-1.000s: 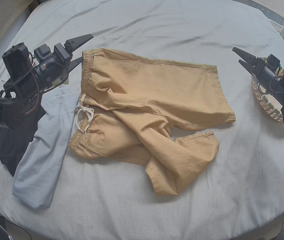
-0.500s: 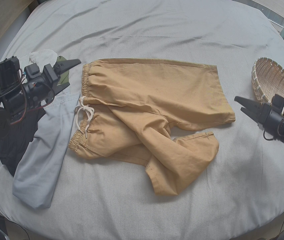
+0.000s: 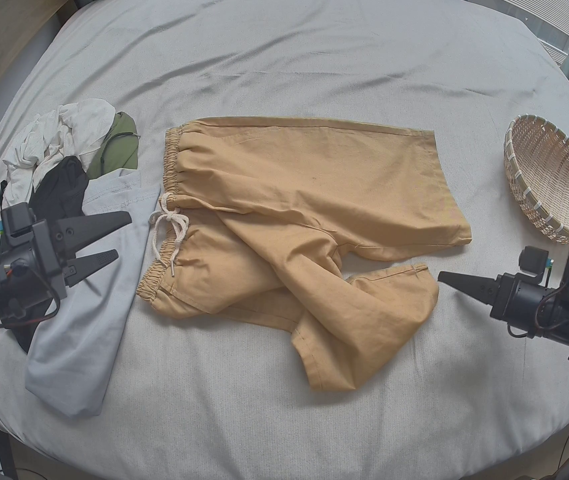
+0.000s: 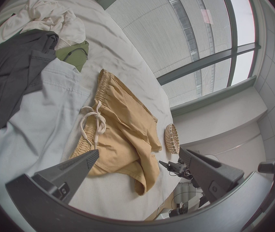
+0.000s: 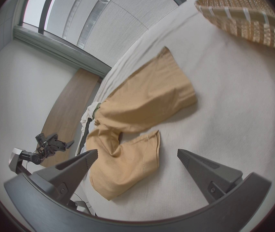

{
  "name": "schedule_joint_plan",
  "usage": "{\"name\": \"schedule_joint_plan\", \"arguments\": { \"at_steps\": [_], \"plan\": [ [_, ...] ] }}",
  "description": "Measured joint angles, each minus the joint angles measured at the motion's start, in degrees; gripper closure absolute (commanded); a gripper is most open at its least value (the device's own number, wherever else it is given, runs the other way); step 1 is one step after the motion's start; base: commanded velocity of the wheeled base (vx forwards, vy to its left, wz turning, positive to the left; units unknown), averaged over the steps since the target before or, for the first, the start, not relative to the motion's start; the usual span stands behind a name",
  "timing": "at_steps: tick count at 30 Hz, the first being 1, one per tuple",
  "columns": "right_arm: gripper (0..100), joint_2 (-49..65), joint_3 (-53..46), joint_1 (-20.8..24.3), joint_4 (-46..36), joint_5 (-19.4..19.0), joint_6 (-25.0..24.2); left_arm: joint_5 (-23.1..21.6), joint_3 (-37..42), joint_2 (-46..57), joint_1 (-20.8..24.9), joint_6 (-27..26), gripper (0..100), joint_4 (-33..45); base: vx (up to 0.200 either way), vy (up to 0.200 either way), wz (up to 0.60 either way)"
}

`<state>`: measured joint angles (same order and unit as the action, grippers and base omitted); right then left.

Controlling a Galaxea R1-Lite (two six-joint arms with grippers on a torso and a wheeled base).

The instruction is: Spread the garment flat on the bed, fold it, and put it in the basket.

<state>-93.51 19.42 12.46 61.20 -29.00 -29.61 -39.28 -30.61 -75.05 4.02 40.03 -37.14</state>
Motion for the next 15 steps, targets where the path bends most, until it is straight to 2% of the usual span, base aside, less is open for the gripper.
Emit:
{"name": "schedule_joint_plan", "arguments": {
  "at_steps": [8,15],
  "plan": [
    [0,-4.67,1.00,2.54,4.73,1.45,0.57,-0.29,2.54,4.29,0.27,-0.11,0,-0.05,0.000,0.000,0.00],
    [0,-6.40,1.24,3.13,5.21,2.34,0.61,-0.21,3.55,5.32,0.35,-0.16,0,-0.10,0.000,0.000,0.00]
  ]
}}
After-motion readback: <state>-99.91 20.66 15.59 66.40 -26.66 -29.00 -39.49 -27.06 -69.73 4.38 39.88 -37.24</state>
